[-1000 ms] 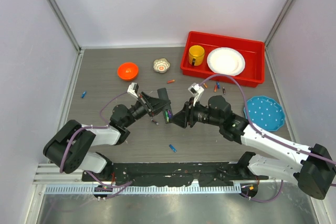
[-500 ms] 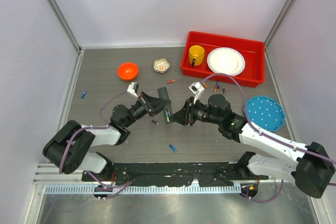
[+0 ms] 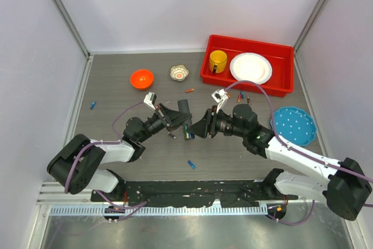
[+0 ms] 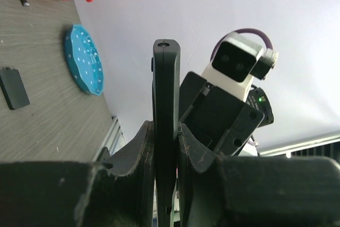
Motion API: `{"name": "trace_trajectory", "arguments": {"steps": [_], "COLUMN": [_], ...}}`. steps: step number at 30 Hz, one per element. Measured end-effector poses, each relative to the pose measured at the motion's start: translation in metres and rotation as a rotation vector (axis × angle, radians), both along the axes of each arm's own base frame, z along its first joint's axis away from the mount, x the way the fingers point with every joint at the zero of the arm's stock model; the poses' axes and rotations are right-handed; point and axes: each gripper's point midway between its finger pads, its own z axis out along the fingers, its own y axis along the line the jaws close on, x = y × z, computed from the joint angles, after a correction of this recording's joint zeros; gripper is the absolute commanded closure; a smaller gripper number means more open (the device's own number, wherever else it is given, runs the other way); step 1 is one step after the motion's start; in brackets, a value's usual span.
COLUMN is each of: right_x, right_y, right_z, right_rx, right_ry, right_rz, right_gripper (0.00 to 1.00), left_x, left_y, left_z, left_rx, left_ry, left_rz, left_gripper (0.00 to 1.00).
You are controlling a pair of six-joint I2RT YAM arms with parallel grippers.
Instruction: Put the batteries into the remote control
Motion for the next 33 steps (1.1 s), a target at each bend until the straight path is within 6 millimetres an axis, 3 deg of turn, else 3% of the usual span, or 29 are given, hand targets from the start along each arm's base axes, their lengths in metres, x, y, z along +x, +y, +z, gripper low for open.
{"name": "trace_trajectory", "arguments": {"steps": [11,21,29,31,33], "right_x": [0.001,0.001,-0.002,-0.002,-0.002], "right_y": [0.004,0.012,0.015,0.015,0.015], "right_z": [0.016,-0.005,-0.005,-0.005,-0.005], "right_rx": [0.037,0.003,0.009,0.009,0.010], "right_ry": [0.030,0.113,0.134,0.138,0.140], "right_rz": [0.001,0.036,0.053,0.052,0.052], "right_gripper": [0.50,0.57,0.67,0.64,0.50], "left_x": [-0.004,-0.005,-0.005,-0.005,-0.005], "left_y": [-0.002,-0.003,-0.003,-0.003,-0.003], "left_z": [0.001,0.001,-0.001,-0.001,-0.001], "left_rx": [-0.001,0.002,0.009,0.009,0.009], "left_ry": [-0.007,-0.012,-0.012,-0.013,-0.014], "left_rz": [-0.019,-0.022,-0.021,-0.021,-0.021], "left_gripper": [1.00,1.00,1.00,1.00,1.00]}}
